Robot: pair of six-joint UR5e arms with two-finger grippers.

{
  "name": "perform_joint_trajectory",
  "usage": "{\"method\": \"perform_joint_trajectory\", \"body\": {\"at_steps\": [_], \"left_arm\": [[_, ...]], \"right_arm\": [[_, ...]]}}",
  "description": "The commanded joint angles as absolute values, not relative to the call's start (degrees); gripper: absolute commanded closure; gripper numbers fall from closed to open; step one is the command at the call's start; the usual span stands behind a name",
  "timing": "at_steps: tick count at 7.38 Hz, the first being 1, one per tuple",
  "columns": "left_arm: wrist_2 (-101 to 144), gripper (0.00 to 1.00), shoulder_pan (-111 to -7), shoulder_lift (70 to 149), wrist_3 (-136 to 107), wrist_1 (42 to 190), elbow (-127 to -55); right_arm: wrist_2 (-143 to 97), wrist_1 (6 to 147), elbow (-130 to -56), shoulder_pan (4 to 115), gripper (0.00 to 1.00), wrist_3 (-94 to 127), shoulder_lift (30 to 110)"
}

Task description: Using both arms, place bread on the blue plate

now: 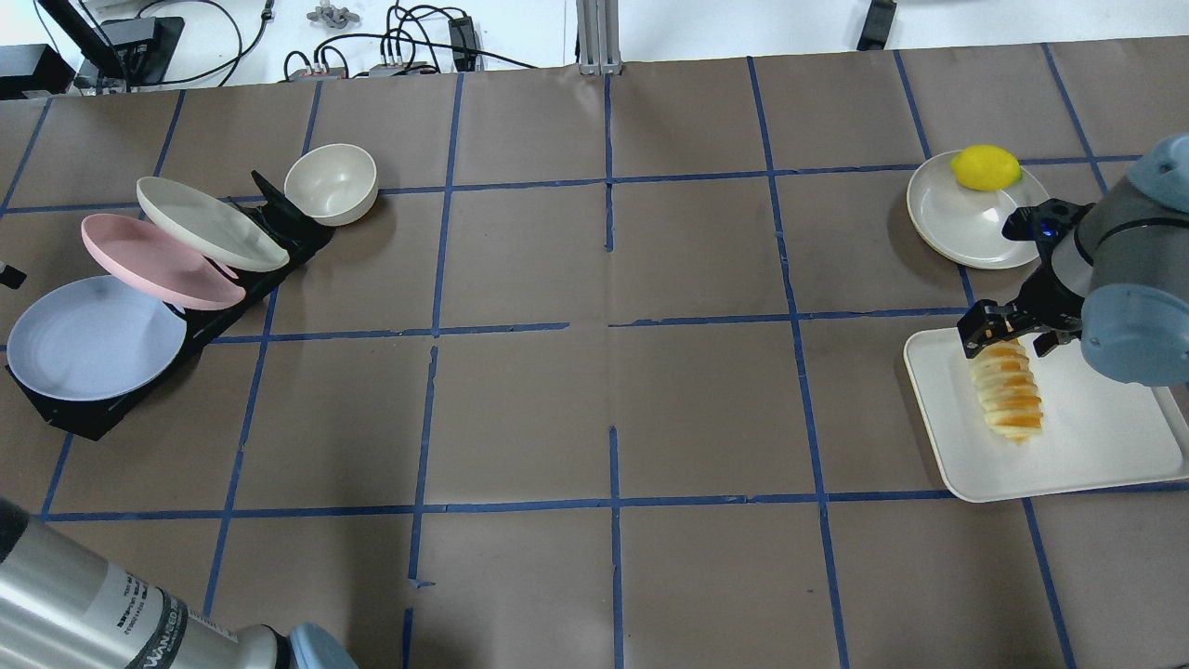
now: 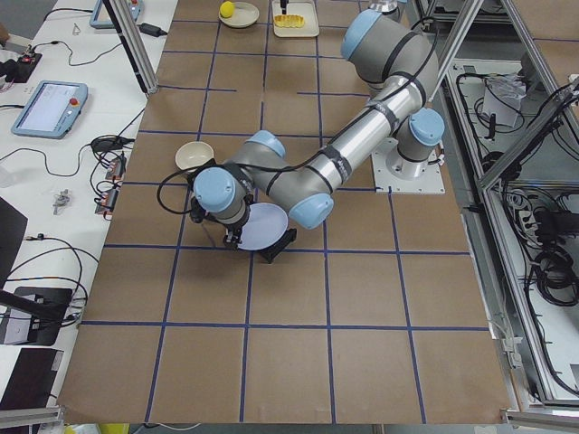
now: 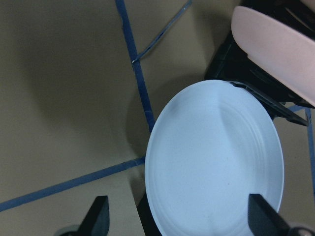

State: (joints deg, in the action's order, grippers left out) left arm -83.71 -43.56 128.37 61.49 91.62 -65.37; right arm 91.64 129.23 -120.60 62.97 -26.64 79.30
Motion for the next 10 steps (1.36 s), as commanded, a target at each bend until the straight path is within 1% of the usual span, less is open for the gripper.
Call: {"method": "perform_joint_trajectory", "body": {"at_steps": [1,2,3,4,5,6,7,8,9,10], "left_arm": [[-83.8,0.01,-43.9,131.9,61.6,91.5,-65.6],[-84.2,0.02,-43.9,132.1,61.6,91.6,-66.2],[-85.9,0.06,-44.2,132.2,61.6,91.6,-66.2],[-85.9,0.12,-44.4,132.3,61.7,91.6,-66.7],[-86.0,0.39,-44.5,132.1,61.6,91.6,-67.0],[-86.2,0.58,-44.5,132.2,61.6,91.7,-67.2],[-86.4,0.71,-44.5,132.2,61.7,91.7,-67.2],[-86.3,0.81,-44.5,132.2,61.7,91.7,-67.0],[-86.3,0.90,-44.5,132.1,62.0,91.7,-66.7],[-86.3,0.92,-44.5,132.0,62.0,91.7,-66.3]], "right_arm": [[91.6,133.3,-123.9,61.2,0.12,-30.8,78.7],[91.7,133.5,-124.3,60.2,0.12,-32.9,78.2],[92.2,133.4,-124.4,59.4,0.12,-34.6,78.3],[91.8,133.2,-124.6,58.6,0.12,-35.2,78.2],[91.6,133.5,-125.8,58.5,0.13,-35.1,78.3],[91.6,133.6,-126.6,58.5,0.16,-35.0,78.4],[91.6,133.7,-126.6,58.5,0.19,-34.9,78.5],[91.6,133.6,-126.3,58.5,0.36,-34.6,78.9],[92.2,133.6,-126.1,58.6,0.84,-34.2,79.3],[92.1,133.6,-126.2,58.6,0.94,-34.2,79.2]]}}
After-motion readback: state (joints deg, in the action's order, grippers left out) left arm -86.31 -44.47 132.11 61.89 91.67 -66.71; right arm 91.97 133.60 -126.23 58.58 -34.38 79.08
